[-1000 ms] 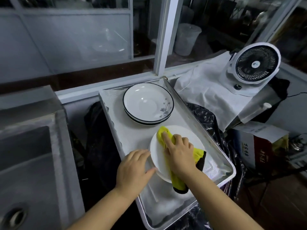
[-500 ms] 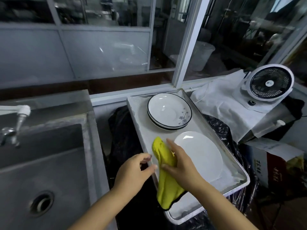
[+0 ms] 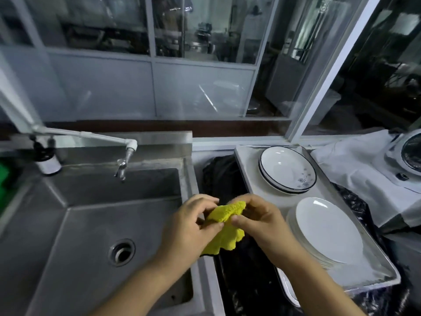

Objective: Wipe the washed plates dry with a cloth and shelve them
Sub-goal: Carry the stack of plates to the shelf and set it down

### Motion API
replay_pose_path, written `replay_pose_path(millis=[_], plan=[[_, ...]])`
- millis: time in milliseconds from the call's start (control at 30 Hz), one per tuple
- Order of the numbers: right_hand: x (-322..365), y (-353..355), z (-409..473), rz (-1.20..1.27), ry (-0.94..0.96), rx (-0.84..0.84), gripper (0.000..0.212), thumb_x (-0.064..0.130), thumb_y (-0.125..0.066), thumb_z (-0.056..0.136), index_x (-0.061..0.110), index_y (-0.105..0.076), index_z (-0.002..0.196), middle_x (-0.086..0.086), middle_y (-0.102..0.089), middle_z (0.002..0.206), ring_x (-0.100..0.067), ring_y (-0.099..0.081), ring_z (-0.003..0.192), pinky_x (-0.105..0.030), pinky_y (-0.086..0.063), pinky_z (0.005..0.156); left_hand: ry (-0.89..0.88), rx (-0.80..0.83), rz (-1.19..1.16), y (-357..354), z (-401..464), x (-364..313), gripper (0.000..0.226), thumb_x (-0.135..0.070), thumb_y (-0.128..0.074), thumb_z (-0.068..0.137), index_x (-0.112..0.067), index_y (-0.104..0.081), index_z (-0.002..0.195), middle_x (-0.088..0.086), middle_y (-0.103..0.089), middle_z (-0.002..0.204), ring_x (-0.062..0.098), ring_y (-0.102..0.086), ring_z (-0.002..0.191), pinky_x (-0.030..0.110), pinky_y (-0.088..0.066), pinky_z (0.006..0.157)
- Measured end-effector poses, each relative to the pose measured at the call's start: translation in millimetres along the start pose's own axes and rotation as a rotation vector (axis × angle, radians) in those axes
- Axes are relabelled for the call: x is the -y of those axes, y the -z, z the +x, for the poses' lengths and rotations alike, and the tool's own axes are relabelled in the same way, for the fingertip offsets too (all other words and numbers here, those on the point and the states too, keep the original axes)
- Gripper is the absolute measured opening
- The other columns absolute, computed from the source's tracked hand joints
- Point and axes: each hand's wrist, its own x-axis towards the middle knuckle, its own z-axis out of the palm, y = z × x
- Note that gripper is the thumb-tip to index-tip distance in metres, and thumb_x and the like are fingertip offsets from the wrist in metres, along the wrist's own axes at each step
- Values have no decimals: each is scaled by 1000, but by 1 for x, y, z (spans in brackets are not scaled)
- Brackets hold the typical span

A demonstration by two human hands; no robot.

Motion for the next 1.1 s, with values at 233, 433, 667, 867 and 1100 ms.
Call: replay_pose_path(millis=[233, 433, 667, 867, 1100], plan=[[4, -45, 5, 84, 9, 61, 21, -2, -62, 77, 17, -66, 84, -19, -62, 88, -30, -57, 86, -39, -46, 76, 274, 149, -48, 48, -26, 10, 48, -31, -82, 66, -33, -41, 91, -13, -55, 92, -3, -54, 84, 19, -46, 70], [-4, -63, -3, 142, -40, 60, 19, -3, -57, 79, 12, -65, 88, -26, -61, 93, -30, -55, 86, -40, -45, 78, 215, 418, -57, 78, -40, 30, 33, -46, -77, 57, -34, -55, 79, -8, -49, 90, 8, -51, 83, 23, -42, 70], [-14, -69, -17, -271, -41, -116, 35, -21, -47, 81, 12, -59, 86, 8, -59, 72, -5, -50, 66, -16, -41, 60, 289, 364, 134, 97, -41, 46, 30, -23, -77, 67, -32, -50, 77, -9, -56, 72, 3, -48, 60, 27, -41, 58], [-24, -71, -33, -188, -107, -166, 38, -19, -47, 81, 14, -61, 91, 12, -60, 75, -5, -52, 71, -17, -41, 64, 415, 310, -238, 90, -46, 44, 14, -19, -68, 63, -19, -57, 70, -6, -51, 62, 5, -45, 61, 25, -35, 59], [-17, -70, -46, -39, -215, -67, 27, 6, -57, 72, 16, -66, 96, -3, -61, 85, -15, -53, 80, -27, -44, 73, 503, 221, -401, 85, -48, 37, 14, -22, -61, 65, -15, -57, 76, -4, -52, 69, 7, -48, 69, 23, -37, 67]])
